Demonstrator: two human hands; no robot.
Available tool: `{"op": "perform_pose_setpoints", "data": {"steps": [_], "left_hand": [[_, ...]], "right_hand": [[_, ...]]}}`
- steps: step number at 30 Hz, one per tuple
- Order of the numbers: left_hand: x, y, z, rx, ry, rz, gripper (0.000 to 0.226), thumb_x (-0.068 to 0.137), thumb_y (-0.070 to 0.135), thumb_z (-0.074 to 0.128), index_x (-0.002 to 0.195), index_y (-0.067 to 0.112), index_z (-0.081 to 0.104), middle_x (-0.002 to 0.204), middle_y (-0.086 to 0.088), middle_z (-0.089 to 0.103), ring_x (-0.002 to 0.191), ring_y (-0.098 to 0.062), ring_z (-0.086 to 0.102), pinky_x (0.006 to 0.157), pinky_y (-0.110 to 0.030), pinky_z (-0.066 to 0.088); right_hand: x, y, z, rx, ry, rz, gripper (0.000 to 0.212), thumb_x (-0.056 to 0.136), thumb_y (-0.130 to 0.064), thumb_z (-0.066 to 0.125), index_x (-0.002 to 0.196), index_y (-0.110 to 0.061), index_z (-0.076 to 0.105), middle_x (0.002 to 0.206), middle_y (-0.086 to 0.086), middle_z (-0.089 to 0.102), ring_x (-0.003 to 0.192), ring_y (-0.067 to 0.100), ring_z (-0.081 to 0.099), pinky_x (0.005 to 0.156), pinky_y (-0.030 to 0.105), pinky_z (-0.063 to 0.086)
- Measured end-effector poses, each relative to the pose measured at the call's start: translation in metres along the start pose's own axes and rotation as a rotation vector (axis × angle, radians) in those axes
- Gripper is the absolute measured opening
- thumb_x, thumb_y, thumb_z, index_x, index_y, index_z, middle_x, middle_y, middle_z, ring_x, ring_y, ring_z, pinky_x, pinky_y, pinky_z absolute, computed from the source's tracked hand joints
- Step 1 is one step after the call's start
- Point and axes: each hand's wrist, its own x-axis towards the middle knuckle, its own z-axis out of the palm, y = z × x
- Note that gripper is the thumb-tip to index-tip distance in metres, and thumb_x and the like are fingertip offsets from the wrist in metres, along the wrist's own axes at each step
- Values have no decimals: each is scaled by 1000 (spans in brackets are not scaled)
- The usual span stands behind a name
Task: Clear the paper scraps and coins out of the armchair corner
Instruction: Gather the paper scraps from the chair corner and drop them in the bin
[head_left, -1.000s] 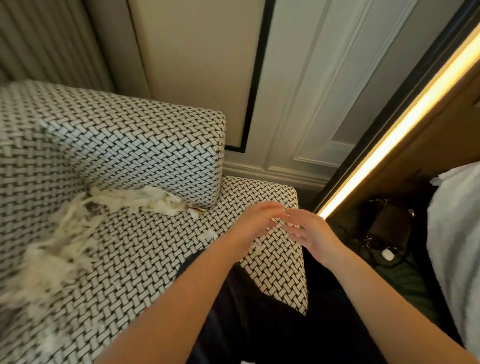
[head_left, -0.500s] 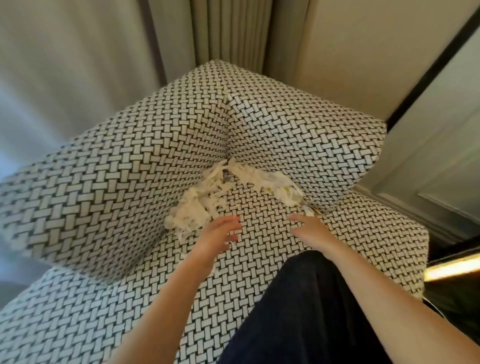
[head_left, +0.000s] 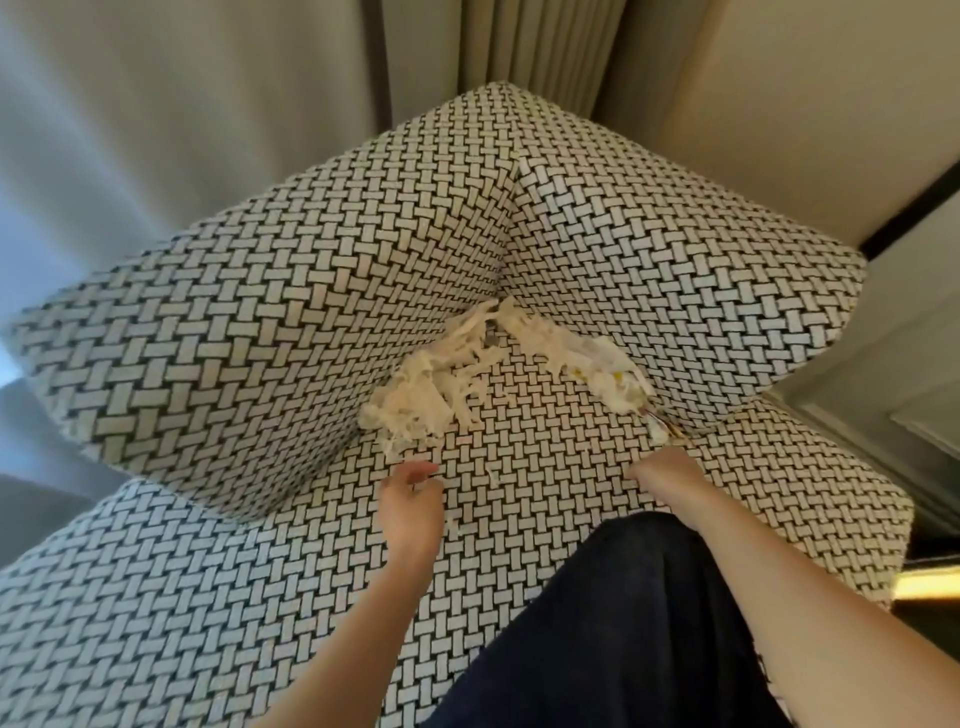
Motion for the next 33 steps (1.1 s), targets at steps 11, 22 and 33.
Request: {"op": "perform_pose_setpoints", "data": {"steps": [11, 22, 33], "left_hand": [[-23, 21, 54, 86, -353, 67, 14, 93, 17, 53, 92, 25, 64, 102, 9, 61, 99, -9, 55, 80, -23, 38], [-26, 45, 108, 144, -544, 11, 14, 92, 16, 54, 97, 22, 65, 104, 5, 63, 85, -9, 58, 68, -19, 41], [-12, 76, 180, 73, -722, -124, 49, 92, 9, 52, 137, 25, 40, 108, -1, 53, 88, -15, 51, 72, -27, 45]], "right_hand": [[33, 12, -11, 133, 154, -72, 56, 87, -17, 64, 136, -8, 38, 119, 17, 57, 99, 30, 60, 72, 25, 43], [61, 26, -19, -319, 366, -248, 12, 95, -18, 48, 99, -9, 54, 76, 1, 59, 62, 13, 53, 41, 19, 26], [17, 52, -38, -32, 327, -311, 20, 87, -25, 61, 71, -21, 51, 52, -10, 48, 38, 4, 39, 33, 12, 24]]}}
